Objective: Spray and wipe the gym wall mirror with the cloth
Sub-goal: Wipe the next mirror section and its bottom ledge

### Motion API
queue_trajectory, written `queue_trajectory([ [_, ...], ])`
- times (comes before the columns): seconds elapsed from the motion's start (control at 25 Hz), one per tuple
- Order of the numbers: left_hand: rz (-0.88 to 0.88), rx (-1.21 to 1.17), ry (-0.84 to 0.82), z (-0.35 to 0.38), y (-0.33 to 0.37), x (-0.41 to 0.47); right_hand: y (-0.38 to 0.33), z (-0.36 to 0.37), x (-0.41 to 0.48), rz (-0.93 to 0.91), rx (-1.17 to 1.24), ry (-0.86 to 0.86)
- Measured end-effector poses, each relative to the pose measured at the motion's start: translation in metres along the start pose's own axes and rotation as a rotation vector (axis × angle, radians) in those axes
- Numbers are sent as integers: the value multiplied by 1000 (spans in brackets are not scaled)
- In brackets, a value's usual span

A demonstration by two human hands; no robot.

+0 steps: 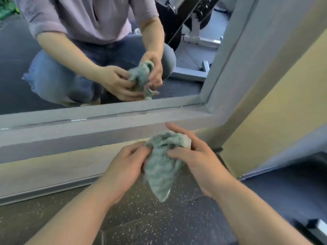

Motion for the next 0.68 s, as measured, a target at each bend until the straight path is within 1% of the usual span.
queue_trajectory([
  [0.04,2,43,-2,4,-2,1,2,-7,-1,10,-69,-43],
  [0.12,30,44,-21,4,-2,1,3,-13,2,67,-173,-54],
  [0.16,49,33,-36,9,-1,0,5,-17,1,102,-235,-53],
  [0.24,14,-57,5,9,-10,3,13,-19,-1,177,-437,-138],
  [0.28,-65,-144,53,5,-17,5,16,-21,0,210,-491,-165],
  [0.32,-192,-241,81,0,-26,8,16,-23,2,218,-494,-157],
  [0.36,-350,-346,64,-2,-38,10,17,-26,6,208,-446,-114],
  [0.4,-497,-411,-8,0,-50,10,17,-29,8,194,-354,-64],
  [0.44,-600,-438,-106,4,-62,8,17,-30,10,194,-248,-25],
  [0.48,-653,-440,-207,9,-72,6,19,-31,12,197,-177,1],
  [0.52,-651,-447,-278,16,-76,4,19,-32,11,204,-187,20],
  [0.56,-617,-486,-304,21,-79,3,24,-34,11,226,-236,43],
  [0.6,-552,-538,-319,23,-77,5,30,-38,12,264,-298,85],
  [0.68,-367,-598,-312,26,-67,11,42,-44,11,392,-352,199],
])
Point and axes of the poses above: each hand's wrist, its own x-axis towards the middle knuckle, its own z-axis out of the palm, y = z × x, the point moved 4 cm from there along x, towards the middle knuckle
